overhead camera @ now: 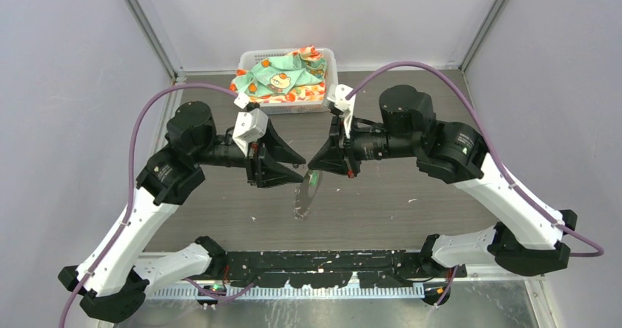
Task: Put the keys on the keyring
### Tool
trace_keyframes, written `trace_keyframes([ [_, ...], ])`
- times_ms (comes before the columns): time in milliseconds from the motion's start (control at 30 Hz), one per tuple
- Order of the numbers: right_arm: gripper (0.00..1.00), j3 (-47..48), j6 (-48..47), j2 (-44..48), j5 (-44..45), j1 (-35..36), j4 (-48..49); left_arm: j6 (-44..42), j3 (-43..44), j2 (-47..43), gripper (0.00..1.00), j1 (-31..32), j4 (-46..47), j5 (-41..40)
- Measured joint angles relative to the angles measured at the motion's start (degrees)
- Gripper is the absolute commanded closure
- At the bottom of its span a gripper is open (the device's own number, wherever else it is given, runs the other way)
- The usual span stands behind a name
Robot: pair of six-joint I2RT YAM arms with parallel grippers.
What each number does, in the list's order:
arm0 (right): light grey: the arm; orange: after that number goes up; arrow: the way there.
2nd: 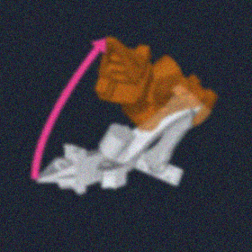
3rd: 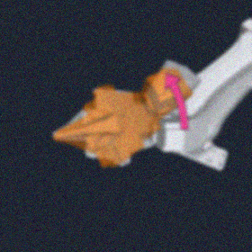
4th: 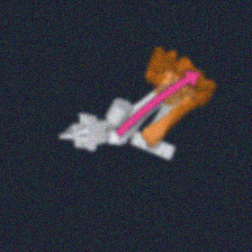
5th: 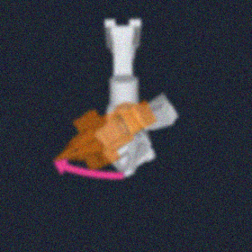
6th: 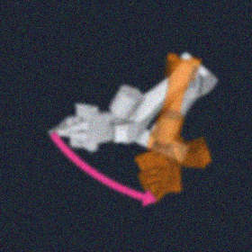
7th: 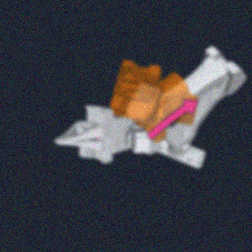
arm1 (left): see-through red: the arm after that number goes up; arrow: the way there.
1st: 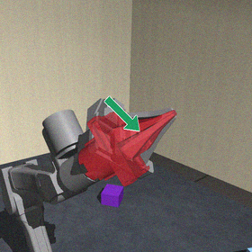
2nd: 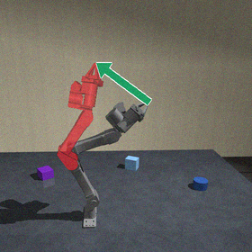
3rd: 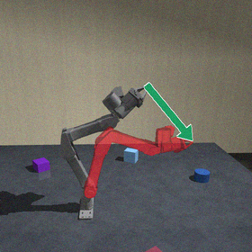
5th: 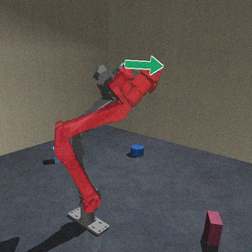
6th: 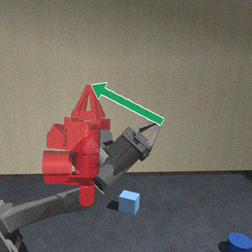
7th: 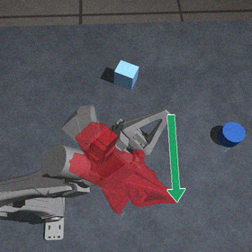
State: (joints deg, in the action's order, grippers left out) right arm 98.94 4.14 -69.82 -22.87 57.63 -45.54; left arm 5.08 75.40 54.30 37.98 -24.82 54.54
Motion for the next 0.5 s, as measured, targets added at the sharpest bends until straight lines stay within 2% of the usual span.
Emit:
trace_keyframes([
  [133, 0.99, 4.8, -1.5, -4.7, -0.8, 0.0, -5.7, -7.0, 3.8, 2.0, 0.66, 0.0, -7.3, 2.6],
  [333, 0.99, 10.6, -2.8, -9.3, -2.2, 0.0, -13.4, -14.6, 6.1, 4.3, 0.87, 0.0, -13.8, 3.3],
  [500, 0.99, 14.6, -3.5, -12.4, -2.6, 0.0, -18.3, -20.2, 7.6, 5.9, 0.87, 0.0, -18.5, 3.5],
])
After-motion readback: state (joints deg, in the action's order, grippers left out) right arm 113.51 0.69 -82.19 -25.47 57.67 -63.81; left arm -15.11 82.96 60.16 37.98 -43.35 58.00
